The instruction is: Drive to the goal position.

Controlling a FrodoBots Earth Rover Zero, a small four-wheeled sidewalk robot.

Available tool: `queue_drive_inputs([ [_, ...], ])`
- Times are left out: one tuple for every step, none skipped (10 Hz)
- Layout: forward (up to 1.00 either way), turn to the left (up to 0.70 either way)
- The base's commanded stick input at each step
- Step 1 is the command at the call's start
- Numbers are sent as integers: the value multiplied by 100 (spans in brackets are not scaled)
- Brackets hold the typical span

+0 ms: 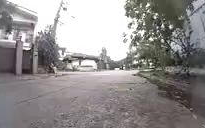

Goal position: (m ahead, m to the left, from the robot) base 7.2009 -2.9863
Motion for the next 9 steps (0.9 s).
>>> queue_drive_inputs([
  [100,0],
  [100,0],
  [100,0],
  [100,0],
  [100,0],
  [100,0],
  [100,0],
  [100,0],
  [100,0],
])
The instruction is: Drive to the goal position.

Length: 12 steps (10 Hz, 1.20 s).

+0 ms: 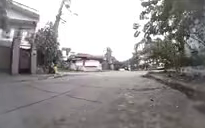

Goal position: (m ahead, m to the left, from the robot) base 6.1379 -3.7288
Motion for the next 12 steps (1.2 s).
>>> queue_drive_inputs([
  [100,-1],
  [100,-15],
  [100,-40],
  [100,-40],
  [100,-40],
  [100,-40],
  [100,-40],
  [100,-40],
  [100,-40],
  [100,-40],
  [100,-29],
  [100,0],
])
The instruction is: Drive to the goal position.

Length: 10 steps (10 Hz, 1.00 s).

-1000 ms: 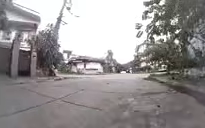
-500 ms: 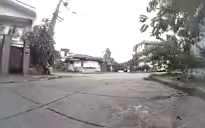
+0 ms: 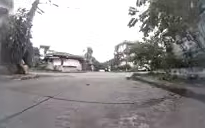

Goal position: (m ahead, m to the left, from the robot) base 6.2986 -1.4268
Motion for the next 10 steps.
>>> queue_drive_inputs([
  [100,0],
  [100,0],
  [100,0],
  [100,0],
  [100,0],
  [100,0],
  [100,0],
  [100,0],
  [100,0],
  [100,0],
])
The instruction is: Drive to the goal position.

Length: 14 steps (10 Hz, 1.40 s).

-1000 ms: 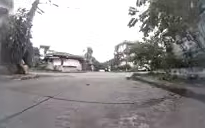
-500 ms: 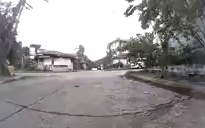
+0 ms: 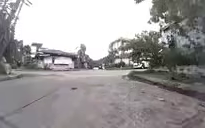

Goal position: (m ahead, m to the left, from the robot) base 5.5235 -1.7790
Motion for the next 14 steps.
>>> queue_drive_inputs([
  [100,0],
  [100,0],
  [100,0],
  [100,0],
  [100,-8],
  [100,-40],
  [100,-40],
  [100,-40],
  [100,-37],
  [100,0],
  [100,0],
  [100,0],
  [100,0],
  [100,0],
])
